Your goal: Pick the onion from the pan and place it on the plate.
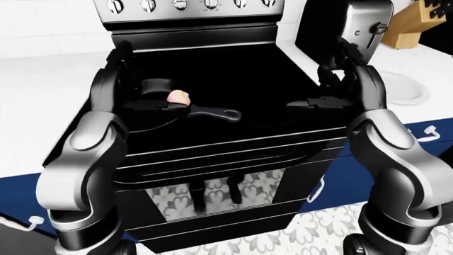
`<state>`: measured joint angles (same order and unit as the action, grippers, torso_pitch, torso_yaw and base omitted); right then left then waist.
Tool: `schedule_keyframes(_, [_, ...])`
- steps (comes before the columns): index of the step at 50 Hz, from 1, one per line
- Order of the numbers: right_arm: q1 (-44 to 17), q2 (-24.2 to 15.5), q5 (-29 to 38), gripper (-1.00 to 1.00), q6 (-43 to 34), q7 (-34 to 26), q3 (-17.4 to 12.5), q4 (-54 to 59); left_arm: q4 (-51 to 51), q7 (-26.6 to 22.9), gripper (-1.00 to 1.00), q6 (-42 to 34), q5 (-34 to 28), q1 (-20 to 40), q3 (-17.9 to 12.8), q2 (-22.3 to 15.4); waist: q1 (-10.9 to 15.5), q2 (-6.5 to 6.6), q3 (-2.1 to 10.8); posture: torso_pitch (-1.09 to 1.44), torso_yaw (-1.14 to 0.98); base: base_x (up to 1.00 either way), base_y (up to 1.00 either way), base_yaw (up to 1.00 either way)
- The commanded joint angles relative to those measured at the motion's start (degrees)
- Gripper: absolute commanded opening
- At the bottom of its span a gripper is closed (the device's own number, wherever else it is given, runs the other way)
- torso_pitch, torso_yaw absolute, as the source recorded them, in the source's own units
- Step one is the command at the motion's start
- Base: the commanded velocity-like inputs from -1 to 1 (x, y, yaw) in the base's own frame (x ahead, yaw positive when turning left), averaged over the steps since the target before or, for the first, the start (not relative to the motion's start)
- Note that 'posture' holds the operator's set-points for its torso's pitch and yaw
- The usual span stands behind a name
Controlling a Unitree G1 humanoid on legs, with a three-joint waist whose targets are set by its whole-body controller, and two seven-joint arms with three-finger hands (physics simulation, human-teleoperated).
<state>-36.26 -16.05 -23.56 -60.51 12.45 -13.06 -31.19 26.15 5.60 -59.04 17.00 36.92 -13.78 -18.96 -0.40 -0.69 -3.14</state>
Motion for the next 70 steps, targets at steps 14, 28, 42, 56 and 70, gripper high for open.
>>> schedule_keyframes(14, [-1.05, -0.07, -0.14, 1.00, 1.46, -0.74, -0.22, -1.90, 1.83, 0.36, 1.00, 1.09, -0.43, 1.39, -0.93, -0.62, 0.85, -1.23, 2.05, 0.00, 0.00, 0.06, 0.00, 0.00])
schedule_keyframes(28, [-1.05, -0.11, -0.79, 1.00, 1.38, -0.10, -0.32, -2.35, 1.81, 0.33, 1.00, 1.27, -0.39, 1.31, -0.99, -0.65, -0.09, 1.37, 1.52, 0.00, 0.00, 0.04, 0.00, 0.00])
schedule_keyframes(42, [-1.46, -0.38, -1.19, 1.00, 1.33, 0.14, -0.28, -2.11, 1.91, 0.39, 1.00, 1.25, -0.25, 1.19, -1.06, -0.66, 0.63, -1.52, 2.46, 0.00, 0.00, 0.06, 0.00, 0.00])
schedule_keyframes(56, [-1.91, -0.48, -1.06, 1.00, 1.49, 0.12, -0.18, -1.58, 1.54, 0.53, 1.00, 1.22, -0.25, 1.64, -0.89, -0.64, 0.48, 3.99, 2.40, 0.00, 0.00, 0.06, 0.00, 0.00])
schedule_keyframes(70, [-0.85, -0.15, -1.26, 1.00, 1.58, 0.31, -0.39, -2.30, 2.02, 0.43, 1.00, 1.50, -0.41, 0.78, -0.83, -0.23, 1.30, 0.35, 1.73, 0.00, 0.00, 0.02, 0.00, 0.00])
